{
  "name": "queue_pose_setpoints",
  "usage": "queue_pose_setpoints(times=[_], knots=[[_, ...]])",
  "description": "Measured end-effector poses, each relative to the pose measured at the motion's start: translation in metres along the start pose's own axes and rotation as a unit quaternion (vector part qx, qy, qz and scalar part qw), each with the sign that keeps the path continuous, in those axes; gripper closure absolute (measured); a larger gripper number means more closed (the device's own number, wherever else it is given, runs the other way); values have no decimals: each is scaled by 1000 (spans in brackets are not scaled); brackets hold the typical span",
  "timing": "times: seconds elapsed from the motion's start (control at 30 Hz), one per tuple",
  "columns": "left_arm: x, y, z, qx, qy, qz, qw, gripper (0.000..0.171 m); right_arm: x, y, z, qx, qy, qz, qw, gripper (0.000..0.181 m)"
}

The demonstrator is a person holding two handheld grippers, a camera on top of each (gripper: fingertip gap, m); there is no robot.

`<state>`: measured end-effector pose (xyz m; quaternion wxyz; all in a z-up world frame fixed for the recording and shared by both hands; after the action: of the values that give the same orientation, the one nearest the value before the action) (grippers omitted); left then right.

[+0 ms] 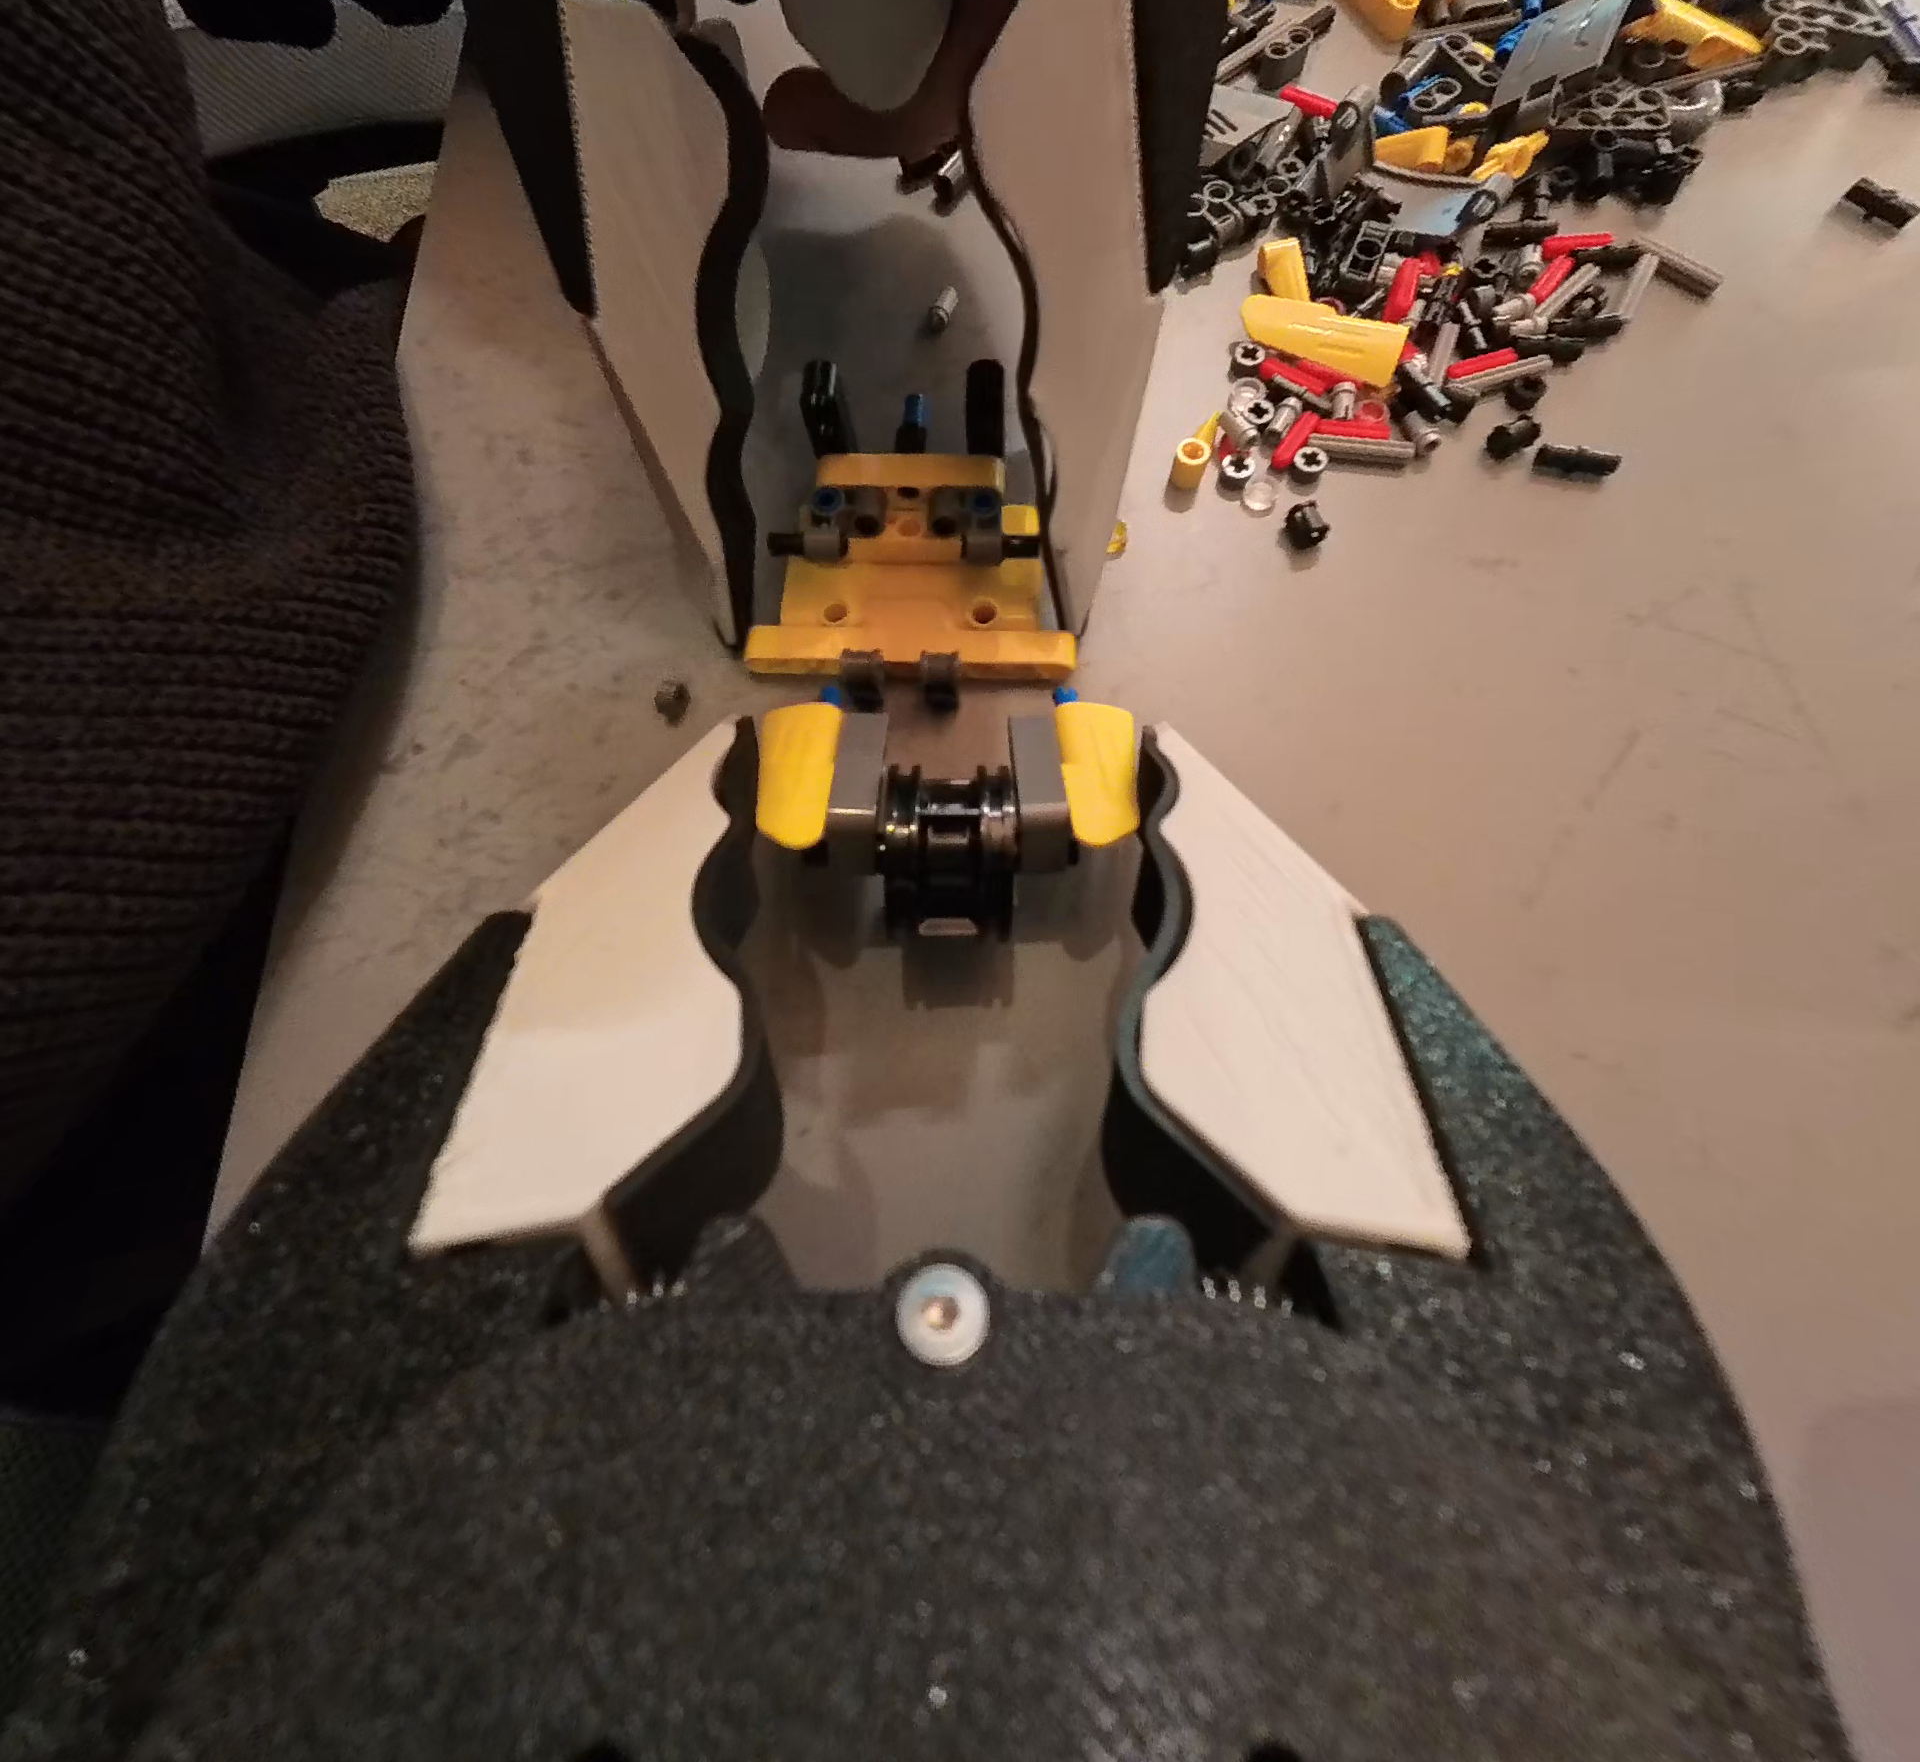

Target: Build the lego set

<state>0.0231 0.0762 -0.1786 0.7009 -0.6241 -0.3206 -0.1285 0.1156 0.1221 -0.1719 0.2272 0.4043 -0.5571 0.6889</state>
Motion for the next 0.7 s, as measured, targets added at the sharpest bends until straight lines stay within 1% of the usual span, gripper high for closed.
queue_pose_setpoints(times=[0.33,0.4,0.43,0.53,0.7], knots=[[0,0,0,-5,6,-7,1000,104,-1,0,0,1,0,3,1000,108],[0,1,3,4,3,-8,1000,92,-1,0,0,1,1,3,1000,109],[0,1,3,3,3,-7,1000,92,0,0,0,1,1,2,1000,109],[1,2,-1,-11,12,-12,1000,99,-1,0,0,1,2,3,1000,108],[1,4,0,-23,7,-26,999,100,-1,0,0,1,2,3,1000,108]])
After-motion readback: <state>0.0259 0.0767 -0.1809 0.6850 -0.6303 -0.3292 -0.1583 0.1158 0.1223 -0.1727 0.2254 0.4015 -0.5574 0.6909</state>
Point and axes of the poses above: each gripper's, where its closed fingertips meet, y out along the fingers, x out of its top, z = x × y across the jaws, the point moved 6 cm from there along -y, back along the fingers, and after that the axes turned 2 degrees about -z, right-handed, at the moved point
